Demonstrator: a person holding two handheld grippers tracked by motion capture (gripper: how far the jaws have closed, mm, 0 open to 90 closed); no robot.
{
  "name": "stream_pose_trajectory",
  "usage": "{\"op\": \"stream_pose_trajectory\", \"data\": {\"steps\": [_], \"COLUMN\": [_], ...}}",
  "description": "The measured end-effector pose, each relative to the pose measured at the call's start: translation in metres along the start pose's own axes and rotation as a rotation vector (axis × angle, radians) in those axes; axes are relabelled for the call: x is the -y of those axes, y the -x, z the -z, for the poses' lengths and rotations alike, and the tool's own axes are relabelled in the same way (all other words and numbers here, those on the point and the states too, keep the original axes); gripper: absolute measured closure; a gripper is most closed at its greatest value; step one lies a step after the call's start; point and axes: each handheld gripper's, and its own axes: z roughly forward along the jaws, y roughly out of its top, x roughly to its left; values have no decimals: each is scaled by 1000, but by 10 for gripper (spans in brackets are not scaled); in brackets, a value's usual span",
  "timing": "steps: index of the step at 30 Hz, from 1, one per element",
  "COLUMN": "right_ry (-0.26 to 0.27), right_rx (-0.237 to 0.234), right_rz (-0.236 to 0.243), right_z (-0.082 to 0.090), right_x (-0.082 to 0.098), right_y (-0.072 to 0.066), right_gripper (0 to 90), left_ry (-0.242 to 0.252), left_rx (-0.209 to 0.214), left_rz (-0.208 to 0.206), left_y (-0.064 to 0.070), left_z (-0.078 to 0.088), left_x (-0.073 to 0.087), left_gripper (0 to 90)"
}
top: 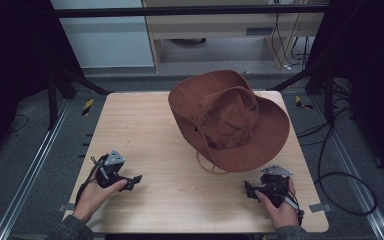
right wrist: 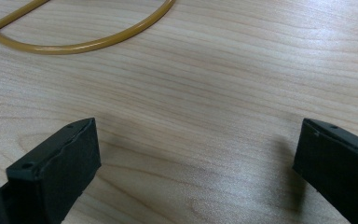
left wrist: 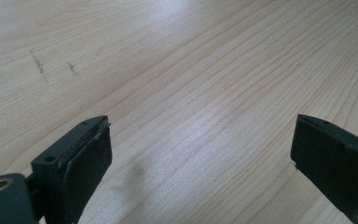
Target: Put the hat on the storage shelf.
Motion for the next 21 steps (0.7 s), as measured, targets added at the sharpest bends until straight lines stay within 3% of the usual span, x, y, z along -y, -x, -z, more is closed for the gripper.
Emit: {"op": "stream_pose_trajectory", "data": {"steps": [5,10,11,19,21], "right_ry": [-2,0,-1,0,-2], "right_rx": [-8,-1,-12,-2,-11], "right_rz": [-16,0,-20,-1,-19], "right_z": [0,0,0,0,0], "right_x": [0,0,0,0,0], "right_y": [-2,0,-2,0,-2], "right_gripper": [5,4,4,5,5], "left_ry": [-9,-19,-20,-53,-35], "left_rx": [0,-3,-2,-3,-9], "left_rz": [5,6,7,2,-2], "left_y": [-2,-3,-3,-3,-3], "left_z": [-3,-7,-8,-16,-17], "left_x": [6,10,12,20,22], "left_gripper": [49,46,46,32,20]}}
